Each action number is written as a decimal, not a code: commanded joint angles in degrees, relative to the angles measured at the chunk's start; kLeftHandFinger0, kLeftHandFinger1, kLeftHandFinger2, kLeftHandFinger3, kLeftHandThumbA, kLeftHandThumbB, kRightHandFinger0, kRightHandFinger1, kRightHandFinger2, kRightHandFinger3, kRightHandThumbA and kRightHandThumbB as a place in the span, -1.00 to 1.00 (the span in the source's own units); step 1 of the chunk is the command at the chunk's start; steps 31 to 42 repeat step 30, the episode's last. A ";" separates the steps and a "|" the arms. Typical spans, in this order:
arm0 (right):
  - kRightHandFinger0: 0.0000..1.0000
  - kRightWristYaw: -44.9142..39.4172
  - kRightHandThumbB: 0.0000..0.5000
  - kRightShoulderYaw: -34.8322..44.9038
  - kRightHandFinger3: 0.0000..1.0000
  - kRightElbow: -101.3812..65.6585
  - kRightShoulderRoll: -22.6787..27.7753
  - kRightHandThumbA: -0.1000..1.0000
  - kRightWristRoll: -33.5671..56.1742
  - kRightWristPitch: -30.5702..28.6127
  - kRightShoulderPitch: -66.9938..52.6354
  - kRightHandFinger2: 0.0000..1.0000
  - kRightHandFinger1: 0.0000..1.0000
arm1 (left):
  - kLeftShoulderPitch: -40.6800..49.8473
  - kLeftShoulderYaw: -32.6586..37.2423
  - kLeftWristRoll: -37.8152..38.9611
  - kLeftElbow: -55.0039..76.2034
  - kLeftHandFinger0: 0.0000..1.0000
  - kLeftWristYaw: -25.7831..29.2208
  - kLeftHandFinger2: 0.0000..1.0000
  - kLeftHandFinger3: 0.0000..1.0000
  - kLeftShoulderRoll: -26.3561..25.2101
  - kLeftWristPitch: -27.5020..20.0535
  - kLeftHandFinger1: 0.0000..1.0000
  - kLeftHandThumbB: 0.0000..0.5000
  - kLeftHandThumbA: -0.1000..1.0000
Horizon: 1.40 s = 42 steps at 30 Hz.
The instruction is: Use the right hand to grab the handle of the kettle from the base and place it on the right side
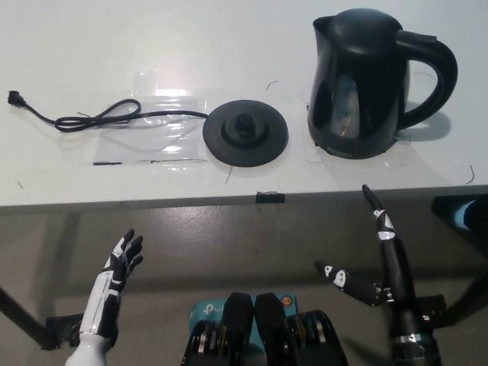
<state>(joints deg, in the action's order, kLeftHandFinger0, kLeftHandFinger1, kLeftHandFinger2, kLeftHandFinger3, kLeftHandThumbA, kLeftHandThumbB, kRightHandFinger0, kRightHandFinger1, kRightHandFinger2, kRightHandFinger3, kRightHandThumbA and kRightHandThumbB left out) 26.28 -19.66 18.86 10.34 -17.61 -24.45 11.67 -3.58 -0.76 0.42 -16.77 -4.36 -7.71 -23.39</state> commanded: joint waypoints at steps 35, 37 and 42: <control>1.00 -9.90 0.02 1.46 1.00 -0.96 -0.39 1.00 2.05 -2.48 -2.43 1.00 1.00 | 1.13 -0.30 0.41 -1.10 1.00 -0.96 1.00 1.00 -0.40 -3.54 1.00 1.00 1.00; 1.00 -9.90 0.02 1.46 1.00 -0.96 -0.39 1.00 2.05 -2.48 -2.43 1.00 1.00 | 1.13 -0.30 0.41 -1.10 1.00 -0.96 1.00 1.00 -0.40 -3.54 1.00 1.00 1.00; 1.00 -9.90 0.02 1.46 1.00 -0.96 -0.39 1.00 2.05 -2.48 -2.43 1.00 1.00 | 1.13 -0.30 0.41 -1.10 1.00 -0.96 1.00 1.00 -0.40 -3.54 1.00 1.00 1.00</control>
